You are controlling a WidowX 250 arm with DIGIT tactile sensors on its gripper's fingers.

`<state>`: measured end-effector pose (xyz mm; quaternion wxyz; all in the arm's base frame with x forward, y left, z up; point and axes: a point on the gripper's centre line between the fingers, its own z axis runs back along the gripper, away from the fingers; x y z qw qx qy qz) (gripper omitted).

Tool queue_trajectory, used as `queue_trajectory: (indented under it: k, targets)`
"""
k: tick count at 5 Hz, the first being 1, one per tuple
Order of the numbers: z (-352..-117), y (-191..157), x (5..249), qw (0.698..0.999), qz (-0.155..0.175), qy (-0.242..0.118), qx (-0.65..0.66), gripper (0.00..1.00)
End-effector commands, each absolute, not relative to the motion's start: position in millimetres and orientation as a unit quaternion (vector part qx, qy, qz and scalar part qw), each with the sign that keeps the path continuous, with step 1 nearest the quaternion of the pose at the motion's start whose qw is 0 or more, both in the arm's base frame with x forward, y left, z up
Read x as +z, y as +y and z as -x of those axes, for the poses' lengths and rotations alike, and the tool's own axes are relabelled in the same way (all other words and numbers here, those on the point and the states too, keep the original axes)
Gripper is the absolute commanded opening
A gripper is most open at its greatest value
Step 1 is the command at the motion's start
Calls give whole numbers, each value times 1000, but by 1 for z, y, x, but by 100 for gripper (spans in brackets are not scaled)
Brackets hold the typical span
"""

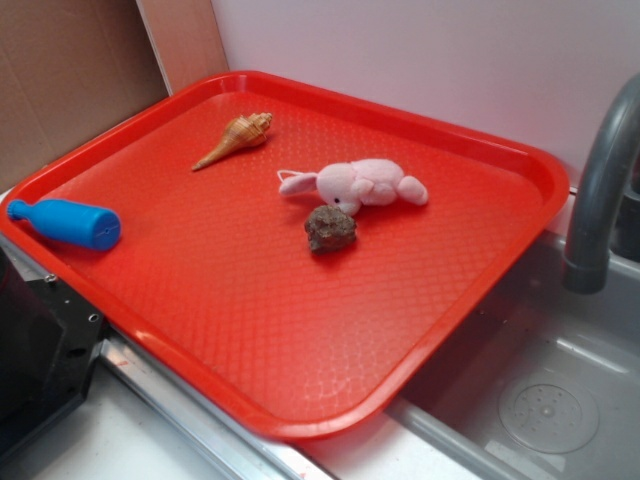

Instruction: Grab the blue bottle.

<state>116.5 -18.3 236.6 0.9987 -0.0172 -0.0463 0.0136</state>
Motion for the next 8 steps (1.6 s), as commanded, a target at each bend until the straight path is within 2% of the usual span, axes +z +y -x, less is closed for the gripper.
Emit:
queue_trajectory:
  k: [1, 2, 3, 5, 6, 7, 8]
  targets:
    - [-116, -18, 237, 999, 17, -46, 14, 100]
    - [-127, 5, 187, 998, -1, 13, -57, 100]
    - [-134, 37, 143, 984, 18, 3, -179, 100]
    - [-133, 76, 88, 954, -4, -12, -299, 100]
    - [-129, 87, 59, 952, -20, 3, -305, 100]
    - [-128, 90, 34, 953, -16, 22, -303, 100]
    - [-133, 78, 8, 947, -24, 79, -310, 95]
